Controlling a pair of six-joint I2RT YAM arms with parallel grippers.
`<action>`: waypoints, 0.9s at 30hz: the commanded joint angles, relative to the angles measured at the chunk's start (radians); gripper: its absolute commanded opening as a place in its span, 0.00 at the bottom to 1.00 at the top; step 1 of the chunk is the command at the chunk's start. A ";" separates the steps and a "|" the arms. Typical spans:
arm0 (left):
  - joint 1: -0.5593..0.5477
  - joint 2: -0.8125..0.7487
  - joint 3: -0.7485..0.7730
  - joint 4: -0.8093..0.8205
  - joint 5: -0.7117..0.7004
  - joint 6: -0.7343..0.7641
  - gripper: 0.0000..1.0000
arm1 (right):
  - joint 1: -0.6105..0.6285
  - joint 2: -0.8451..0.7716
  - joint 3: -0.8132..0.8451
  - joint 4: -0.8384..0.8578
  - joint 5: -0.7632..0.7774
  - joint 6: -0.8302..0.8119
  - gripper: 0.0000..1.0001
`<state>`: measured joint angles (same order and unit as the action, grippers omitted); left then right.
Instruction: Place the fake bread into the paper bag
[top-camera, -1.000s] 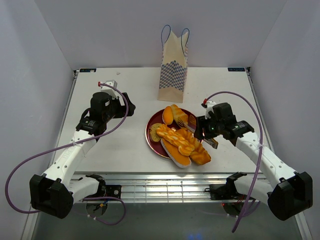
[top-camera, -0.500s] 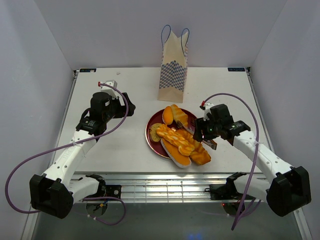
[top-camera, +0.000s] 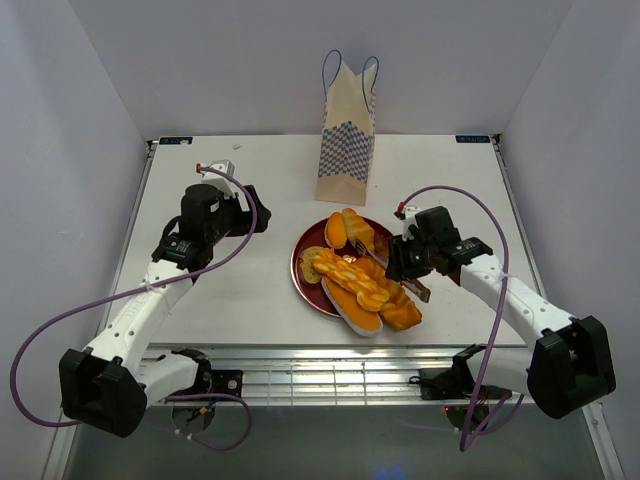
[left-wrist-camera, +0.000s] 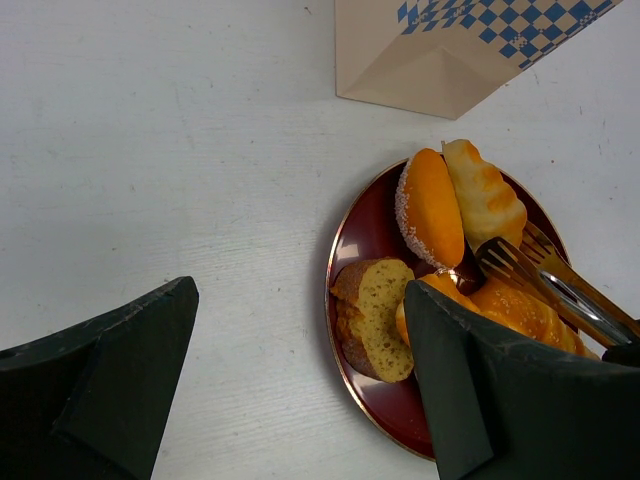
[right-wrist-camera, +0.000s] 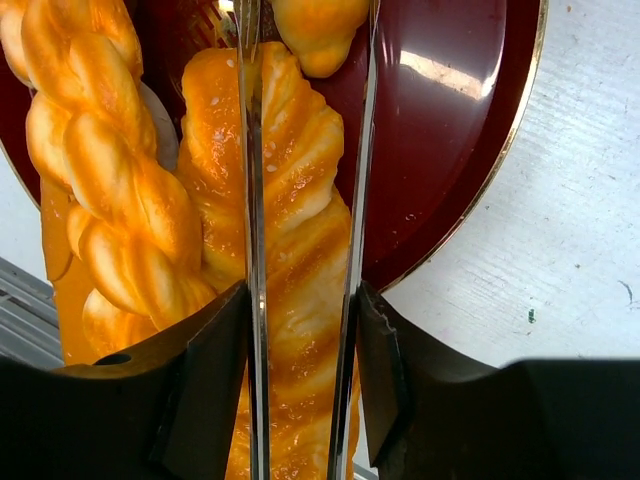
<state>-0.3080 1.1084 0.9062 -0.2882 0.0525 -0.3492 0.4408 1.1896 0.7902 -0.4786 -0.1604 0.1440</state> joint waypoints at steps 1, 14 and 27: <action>0.000 -0.018 0.033 0.001 0.004 -0.001 0.95 | 0.004 -0.038 0.061 0.029 -0.021 -0.014 0.43; -0.002 -0.022 0.033 0.001 0.006 -0.002 0.95 | 0.004 -0.148 0.228 -0.048 0.036 0.026 0.32; -0.002 -0.025 0.033 0.003 0.014 -0.005 0.95 | 0.006 -0.042 0.573 -0.051 -0.022 -0.011 0.36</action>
<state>-0.3080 1.1084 0.9062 -0.2886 0.0536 -0.3496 0.4408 1.1221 1.2510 -0.5789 -0.1497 0.1513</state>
